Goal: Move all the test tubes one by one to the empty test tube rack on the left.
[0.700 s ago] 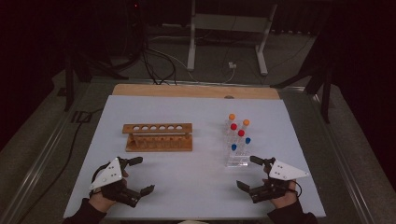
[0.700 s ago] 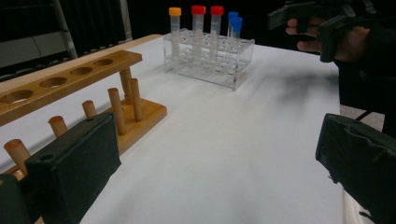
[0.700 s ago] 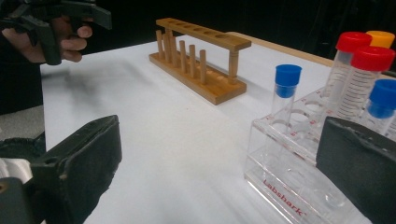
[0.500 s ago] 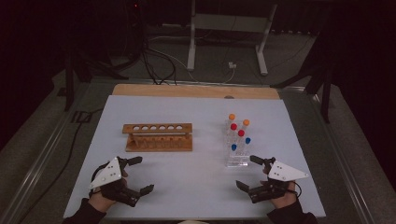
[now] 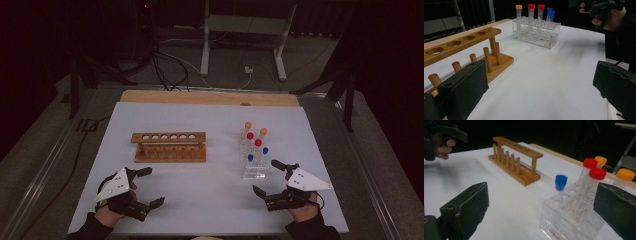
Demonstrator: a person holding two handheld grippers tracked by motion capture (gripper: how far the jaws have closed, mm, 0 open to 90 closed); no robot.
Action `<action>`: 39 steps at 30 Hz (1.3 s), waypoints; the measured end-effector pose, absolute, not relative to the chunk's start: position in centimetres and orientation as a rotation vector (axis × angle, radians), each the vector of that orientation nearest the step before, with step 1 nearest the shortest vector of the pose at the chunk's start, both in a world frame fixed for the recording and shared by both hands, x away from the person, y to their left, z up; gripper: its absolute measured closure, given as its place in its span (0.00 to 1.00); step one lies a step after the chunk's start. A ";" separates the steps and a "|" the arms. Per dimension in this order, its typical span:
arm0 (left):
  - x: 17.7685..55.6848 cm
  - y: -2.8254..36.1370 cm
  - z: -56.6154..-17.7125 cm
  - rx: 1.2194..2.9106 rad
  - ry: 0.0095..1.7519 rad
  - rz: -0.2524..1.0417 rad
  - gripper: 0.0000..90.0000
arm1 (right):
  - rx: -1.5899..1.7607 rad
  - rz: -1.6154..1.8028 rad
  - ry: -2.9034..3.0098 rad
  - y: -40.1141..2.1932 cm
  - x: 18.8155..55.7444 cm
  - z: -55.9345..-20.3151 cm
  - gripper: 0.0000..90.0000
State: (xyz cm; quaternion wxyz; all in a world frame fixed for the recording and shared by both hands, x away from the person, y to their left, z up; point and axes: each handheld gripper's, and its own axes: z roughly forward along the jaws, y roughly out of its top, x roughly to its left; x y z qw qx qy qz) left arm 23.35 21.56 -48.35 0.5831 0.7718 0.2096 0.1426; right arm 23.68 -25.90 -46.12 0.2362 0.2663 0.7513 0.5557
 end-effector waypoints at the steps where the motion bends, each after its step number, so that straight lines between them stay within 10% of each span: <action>1: 23.3 21.6 -48.4 1.801 0.489 0.333 0.01 | 0.735 1.522 2.055 -25.8 23.7 -46.0 0.00; 32: 23.2 21.5 -48.3 1.787 0.482 0.324 0.01 | 0.956 1.418 1.992 -22.7 27.1 -45.6 0.00; 39: 23.2 21.6 -48.2 1.783 0.481 0.325 0.01 | 1.027 1.347 2.037 -22.5 27.2 -46.3 0.17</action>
